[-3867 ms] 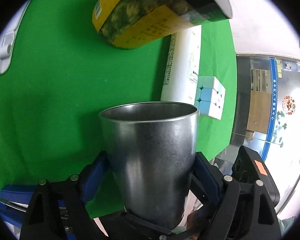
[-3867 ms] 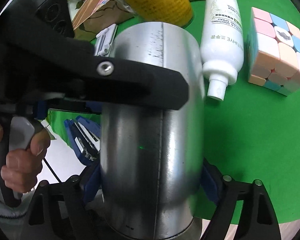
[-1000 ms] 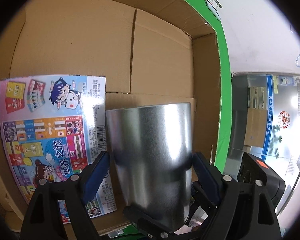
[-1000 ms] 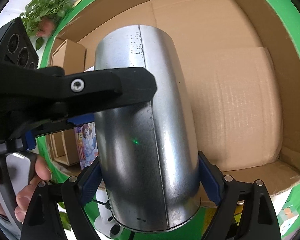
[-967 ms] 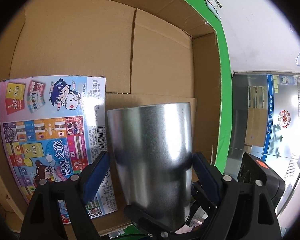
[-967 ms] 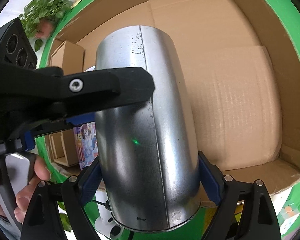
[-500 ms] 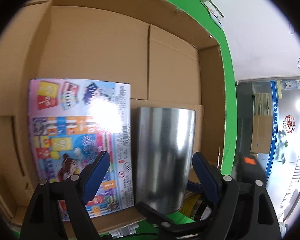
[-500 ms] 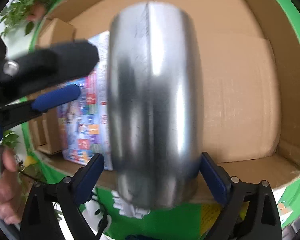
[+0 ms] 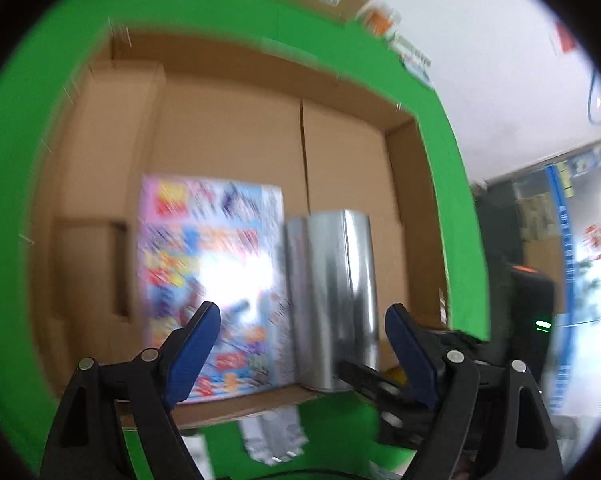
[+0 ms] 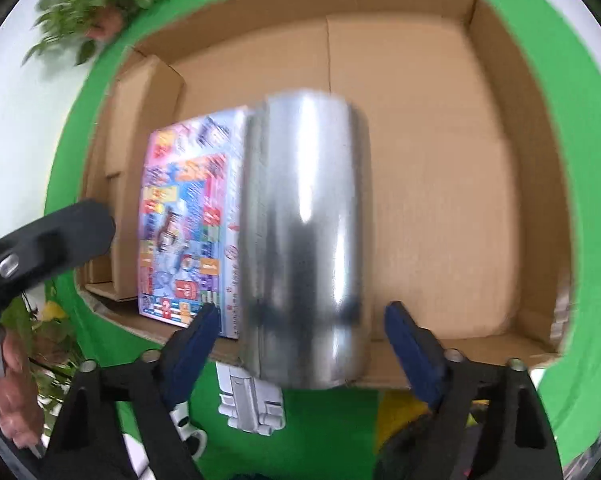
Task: Organize rigid objects
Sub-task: 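Lower the silver cup into the tray beside the board-game box and release, then move the right tool down onto the black-lidded yellow jar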
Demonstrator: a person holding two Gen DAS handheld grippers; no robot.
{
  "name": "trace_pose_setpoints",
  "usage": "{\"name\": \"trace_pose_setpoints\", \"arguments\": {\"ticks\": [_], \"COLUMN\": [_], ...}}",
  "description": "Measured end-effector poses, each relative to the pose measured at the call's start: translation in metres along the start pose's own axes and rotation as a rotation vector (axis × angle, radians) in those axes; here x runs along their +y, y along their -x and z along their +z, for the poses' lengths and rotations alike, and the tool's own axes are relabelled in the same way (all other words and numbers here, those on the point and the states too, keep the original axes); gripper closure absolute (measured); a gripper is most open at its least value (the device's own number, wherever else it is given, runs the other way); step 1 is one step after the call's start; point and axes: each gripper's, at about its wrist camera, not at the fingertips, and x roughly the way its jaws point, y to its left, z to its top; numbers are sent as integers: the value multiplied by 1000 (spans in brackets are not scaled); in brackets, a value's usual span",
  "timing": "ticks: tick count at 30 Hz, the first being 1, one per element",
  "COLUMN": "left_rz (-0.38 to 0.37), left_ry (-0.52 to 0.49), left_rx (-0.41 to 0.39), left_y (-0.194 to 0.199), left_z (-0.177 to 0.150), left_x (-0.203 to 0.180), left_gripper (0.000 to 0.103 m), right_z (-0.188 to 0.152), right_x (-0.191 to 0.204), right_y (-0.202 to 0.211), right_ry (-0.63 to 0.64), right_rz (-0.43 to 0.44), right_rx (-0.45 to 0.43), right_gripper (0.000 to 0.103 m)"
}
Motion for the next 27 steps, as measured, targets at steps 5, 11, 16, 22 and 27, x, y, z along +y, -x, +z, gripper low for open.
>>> {"name": "trace_pose_setpoints", "arguments": {"ticks": [5, 11, 16, 22, 27], "left_rz": [92, 114, 141, 182, 209], "left_ry": [-42, 0, 31, 68, 80], "left_rx": [-187, -231, -217, -175, -174], "left_y": [49, 79, 103, 116, 124], "left_z": [-15, -54, -106, -178, -219], "left_x": [-24, -38, -59, -84, -93], "left_gripper": [17, 17, 17, 17, 17], "right_z": [-33, -84, -119, -119, -141], "right_x": [-6, -87, -118, -119, -125], "right_y": [83, 123, 81, 30, 20], "right_ry": [121, 65, 44, 48, 95], "right_rz": [-9, 1, -23, -55, -70], "right_rx": [-207, -216, -144, -103, -129], "right_gripper": [1, 1, 3, 5, 18]}}
